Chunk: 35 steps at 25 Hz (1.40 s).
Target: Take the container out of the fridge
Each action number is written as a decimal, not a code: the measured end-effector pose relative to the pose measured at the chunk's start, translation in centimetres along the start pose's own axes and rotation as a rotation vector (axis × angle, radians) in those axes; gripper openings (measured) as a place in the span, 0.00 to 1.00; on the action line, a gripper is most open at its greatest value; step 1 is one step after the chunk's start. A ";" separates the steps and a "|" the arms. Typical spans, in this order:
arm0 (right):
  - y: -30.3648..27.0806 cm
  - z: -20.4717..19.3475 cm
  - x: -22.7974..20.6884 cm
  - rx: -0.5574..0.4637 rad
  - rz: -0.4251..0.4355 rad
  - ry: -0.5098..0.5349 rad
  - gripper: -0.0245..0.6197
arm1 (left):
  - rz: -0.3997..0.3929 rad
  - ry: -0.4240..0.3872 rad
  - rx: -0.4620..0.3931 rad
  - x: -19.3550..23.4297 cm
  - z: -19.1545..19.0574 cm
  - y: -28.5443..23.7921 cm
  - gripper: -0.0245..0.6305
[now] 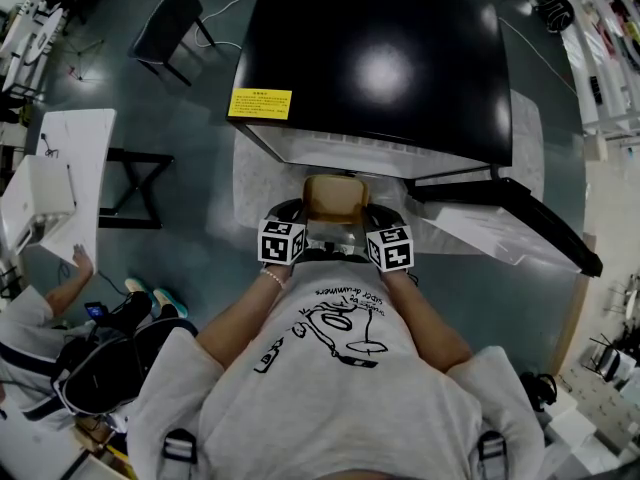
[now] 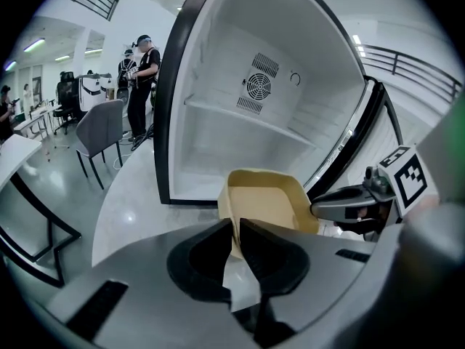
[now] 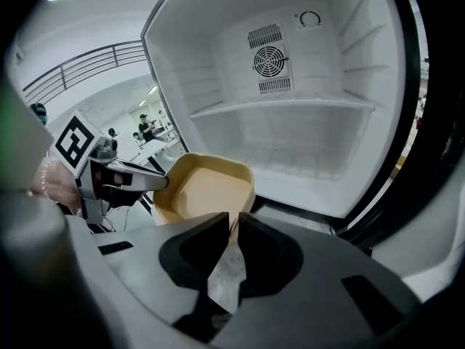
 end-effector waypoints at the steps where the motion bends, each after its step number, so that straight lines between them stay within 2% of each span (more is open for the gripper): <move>1: -0.2 -0.2 0.0 0.004 0.000 0.001 0.12 | 0.002 0.003 0.005 0.1 -0.2 -0.2 0.11; 11: -2.0 -2.3 -0.3 0.052 -0.002 -0.013 0.12 | 0.015 0.012 0.067 0.9 -2.5 -2.1 0.11; 35: -4.4 -5.6 -1.1 0.136 -0.007 -0.001 0.12 | 0.014 0.012 0.161 1.8 -4.8 -5.1 0.09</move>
Point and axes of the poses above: the fingertips, and each gripper's own axes: y backward along the fingers, x to its left, z out of its top, the point moved 4 cm from there along y, backward along the fingers, and after that the axes turned 12 degrees about -z, right-handed, at the moved point
